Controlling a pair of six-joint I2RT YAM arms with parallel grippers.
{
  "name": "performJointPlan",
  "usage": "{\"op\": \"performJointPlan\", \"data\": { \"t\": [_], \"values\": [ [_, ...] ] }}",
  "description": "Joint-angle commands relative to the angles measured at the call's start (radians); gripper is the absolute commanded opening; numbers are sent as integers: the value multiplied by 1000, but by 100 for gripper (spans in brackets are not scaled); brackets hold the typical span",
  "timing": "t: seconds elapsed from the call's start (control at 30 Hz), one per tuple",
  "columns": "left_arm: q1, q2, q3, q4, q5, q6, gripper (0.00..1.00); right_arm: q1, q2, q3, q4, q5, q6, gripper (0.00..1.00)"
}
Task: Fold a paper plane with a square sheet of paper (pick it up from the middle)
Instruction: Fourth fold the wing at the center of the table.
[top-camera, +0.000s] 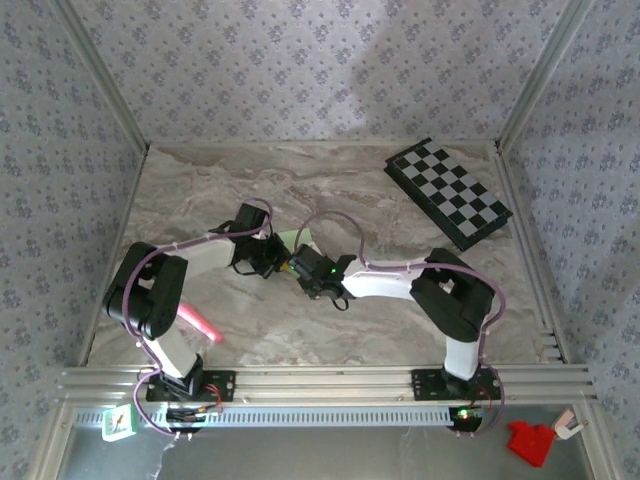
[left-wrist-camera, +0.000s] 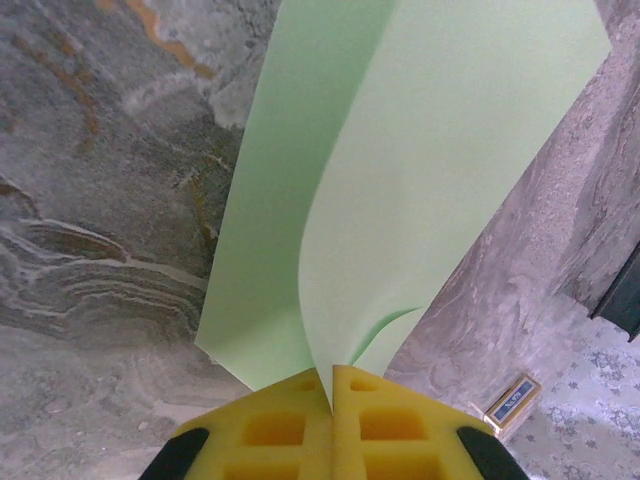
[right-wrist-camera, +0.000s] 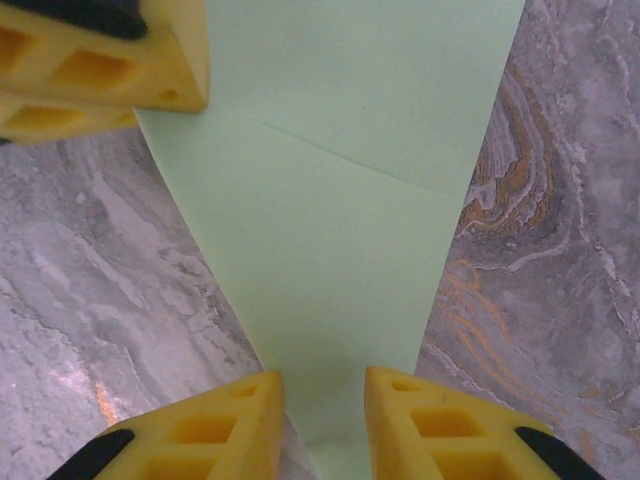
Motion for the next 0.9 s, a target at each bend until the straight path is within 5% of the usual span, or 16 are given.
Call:
{"op": "performJointPlan", "data": {
  "t": [0.0,0.57,0.87],
  "values": [
    [-4,-37,11,-27,-10,-10,6,9,14,22,-47,39,1,32],
    [-3,-29,15,-47,-22,-7,7,20,-115,-41,20,71,-37,39],
    [-3,-37,17,-50,-16,-18,7,28,-42,-6,22,34,-58,39]
  ]
}}
